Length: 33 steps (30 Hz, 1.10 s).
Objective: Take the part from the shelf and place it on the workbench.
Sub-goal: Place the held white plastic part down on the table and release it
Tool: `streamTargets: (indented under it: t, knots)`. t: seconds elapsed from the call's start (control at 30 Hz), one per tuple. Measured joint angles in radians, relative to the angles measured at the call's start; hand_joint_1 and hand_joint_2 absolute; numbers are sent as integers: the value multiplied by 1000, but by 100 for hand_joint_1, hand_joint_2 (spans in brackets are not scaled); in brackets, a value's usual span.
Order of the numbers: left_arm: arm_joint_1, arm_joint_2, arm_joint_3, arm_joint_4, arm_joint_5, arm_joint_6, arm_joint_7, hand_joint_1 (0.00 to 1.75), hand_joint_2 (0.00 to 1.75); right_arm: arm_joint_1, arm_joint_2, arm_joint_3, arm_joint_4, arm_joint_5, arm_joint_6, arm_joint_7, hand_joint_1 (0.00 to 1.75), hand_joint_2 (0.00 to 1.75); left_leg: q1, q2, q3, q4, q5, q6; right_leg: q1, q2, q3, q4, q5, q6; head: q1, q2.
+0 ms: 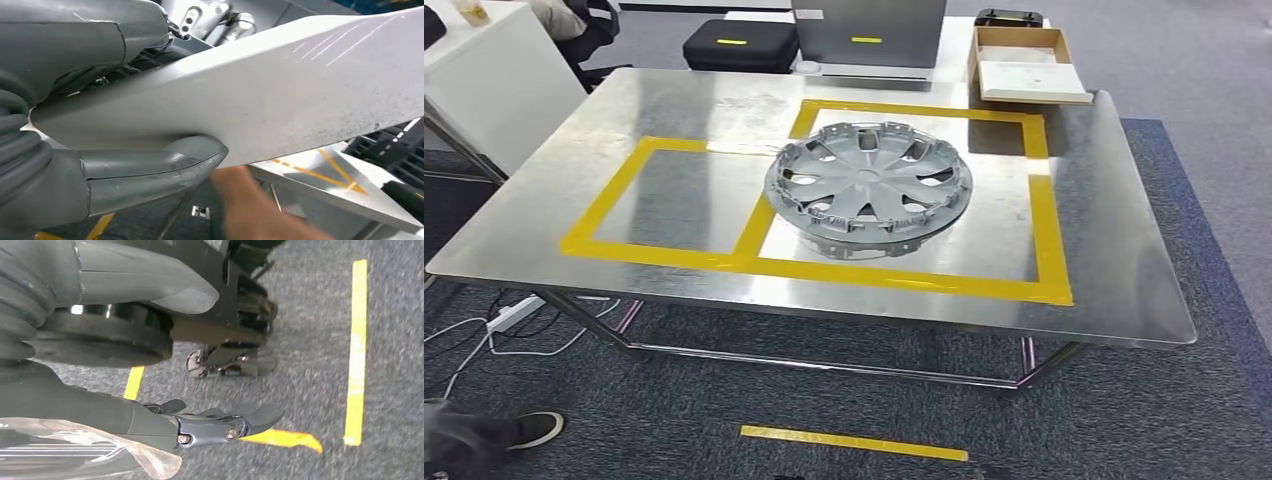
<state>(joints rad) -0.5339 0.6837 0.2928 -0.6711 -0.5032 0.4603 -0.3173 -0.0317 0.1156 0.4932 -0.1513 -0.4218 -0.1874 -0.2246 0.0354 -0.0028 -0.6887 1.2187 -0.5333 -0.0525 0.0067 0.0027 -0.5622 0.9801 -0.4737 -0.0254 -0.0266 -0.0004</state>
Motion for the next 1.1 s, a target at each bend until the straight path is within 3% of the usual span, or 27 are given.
streamTargets:
  t: [0.07,0.1,0.27,0.33,0.4,0.43,0.47,0.5,0.57,0.63,0.73,0.8,0.9,0.97,1.0,1.03,1.1]
  knots:
    - [2,-6,20,12,-7,11,1,175,175,0,-1,-1,0,3,1,13,0,175,8,1,61,-126,54,-14,-4,1,-4,16,-10,14,-2,0]
    - [1,-7,26,20,-19,8,12,175,175,0,-2,-1,0,5,2,20,0,175,8,-2,81,-168,65,-11,-3,2,-7,24,-15,21,-3,0]
    - [-13,-20,25,61,-119,-43,82,175,175,-3,-3,-1,0,11,8,42,0,175,0,-9,87,-184,62,34,-5,1,-25,43,-34,42,-4,0]
    - [-20,-23,22,75,-131,-44,89,175,175,-6,-3,-1,0,12,9,44,0,175,-2,-7,86,-185,63,46,-6,-1,-65,130,-88,47,-4,0]
    - [-24,-27,20,88,-135,-44,88,175,175,-5,-3,-1,0,12,10,45,0,175,-8,-5,83,-184,64,52,-6,-1,-136,272,-153,46,-4,0]
    - [-24,-29,19,94,-135,-44,88,175,175,-4,-3,-1,0,12,10,46,0,175,-11,-4,83,-184,64,53,-5,-1,-161,319,-165,42,-4,0]
    - [-25,-30,17,99,-135,-44,88,175,175,-3,-3,-1,0,12,10,46,0,175,-15,-4,83,-184,64,54,-2,0,-169,330,-157,36,-4,0]
    - [-26,-30,15,104,-136,-44,87,175,175,-3,-3,-1,0,12,10,46,0,175,-18,-4,83,-184,63,55,2,0,-157,300,-131,28,-4,0]
    - [-29,-31,13,112,-136,-44,87,175,175,-4,-4,-1,0,12,10,46,0,175,-22,-5,83,-184,62,56,14,2,-93,161,-61,7,-4,0]
    - [-32,-34,12,120,-144,-42,93,175,175,-5,-4,-1,0,13,10,46,0,175,-24,-6,82,-183,62,54,22,1,-39,58,-25,-3,-5,0]
    - [-34,-53,2,138,-195,-22,108,175,175,-6,-4,-1,0,19,12,43,0,175,-25,-7,81,-186,64,45,22,-3,-25,33,-16,1,-5,0]
    - [-38,-80,-22,155,-256,6,113,175,175,-9,-4,-1,0,23,13,38,0,175,-25,-5,73,-165,46,37,15,-5,-17,18,-7,-2,-8,0]
    - [-51,-145,-67,194,-320,40,137,175,175,-17,-5,-1,0,27,12,28,0,175,-20,-4,10,-15,-33,22,11,-11,-9,8,-2,-7,-13,0]
    - [-51,-192,-86,218,-331,46,147,175,175,-19,-6,-1,0,28,9,25,0,175,-13,-3,-25,64,-53,16,11,-12,-9,9,-3,-6,-15,0]
    - [-50,-217,-92,227,-326,52,140,175,175,-19,-8,-1,0,28,8,26,0,175,-10,-2,-23,57,-37,13,10,-11,-9,10,-4,-5,-16,0]
    - [-49,-244,-96,232,-311,60,124,175,175,-18,-9,-1,0,28,6,30,0,175,-6,-1,-3,14,-5,10,9,-11,-8,13,-6,-2,-16,0]
    - [-39,-308,-95,237,-259,91,70,175,175,-19,-12,-1,0,27,4,43,0,175,-4,0,57,-109,50,5,6,-11,-8,22,-13,9,-17,0]
